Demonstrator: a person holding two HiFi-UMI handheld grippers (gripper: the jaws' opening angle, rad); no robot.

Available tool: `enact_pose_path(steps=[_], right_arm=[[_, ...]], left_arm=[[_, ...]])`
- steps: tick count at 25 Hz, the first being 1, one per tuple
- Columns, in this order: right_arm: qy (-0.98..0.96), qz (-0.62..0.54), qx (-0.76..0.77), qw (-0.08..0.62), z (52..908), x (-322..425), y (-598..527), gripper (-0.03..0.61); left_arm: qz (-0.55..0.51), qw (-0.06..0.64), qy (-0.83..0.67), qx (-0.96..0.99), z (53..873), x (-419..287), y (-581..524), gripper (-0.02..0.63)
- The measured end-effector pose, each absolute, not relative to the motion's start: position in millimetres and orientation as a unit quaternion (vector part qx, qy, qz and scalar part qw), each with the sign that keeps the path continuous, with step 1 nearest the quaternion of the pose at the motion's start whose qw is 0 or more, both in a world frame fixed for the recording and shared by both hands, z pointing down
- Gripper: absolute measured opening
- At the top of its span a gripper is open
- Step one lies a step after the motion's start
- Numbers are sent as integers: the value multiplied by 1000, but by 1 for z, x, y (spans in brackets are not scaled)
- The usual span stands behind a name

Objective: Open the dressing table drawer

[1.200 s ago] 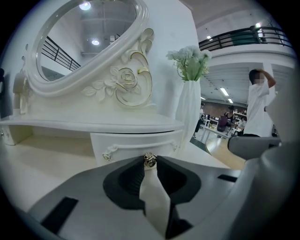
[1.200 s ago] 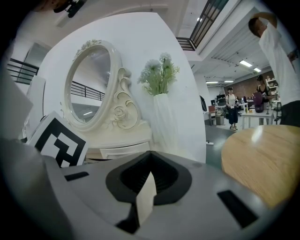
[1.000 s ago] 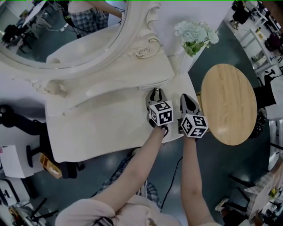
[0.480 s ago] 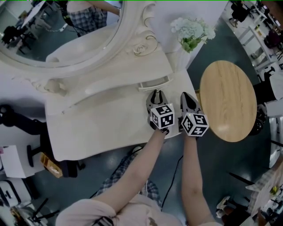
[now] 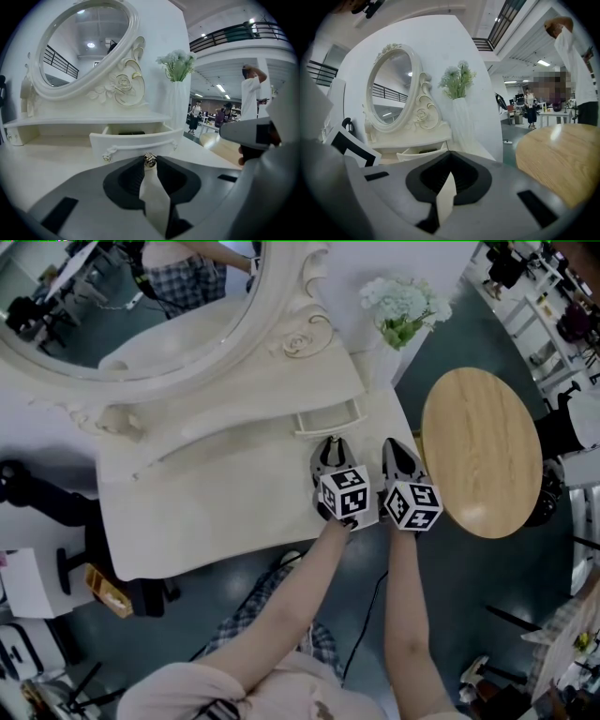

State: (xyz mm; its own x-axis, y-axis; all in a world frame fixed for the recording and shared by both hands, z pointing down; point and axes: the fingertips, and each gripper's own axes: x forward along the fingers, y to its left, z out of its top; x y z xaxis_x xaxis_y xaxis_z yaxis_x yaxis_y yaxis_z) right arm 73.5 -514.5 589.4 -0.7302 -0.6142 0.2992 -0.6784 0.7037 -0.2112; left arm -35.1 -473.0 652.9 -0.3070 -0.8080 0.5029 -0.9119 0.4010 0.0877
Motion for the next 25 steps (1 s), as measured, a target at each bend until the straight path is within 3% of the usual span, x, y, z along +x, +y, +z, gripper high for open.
enact_pose_path(steps=[19,21,23,25], right_arm=[[-911,155,367,107,587,85,-503,17],[-910,157,370,105,586,88,-502,17],[-908,161,373,100,584,89,-499,17],[-908,163,374,96,582,90,-495,17]], left_arm=[[96,250,-790,552,651,-28,-464,109],[79,257,-785,559,650,-28,-463,184],[51,267,-778,566,646,-27,-457,302],[31,266,-777,569,641,-30,-446,339]])
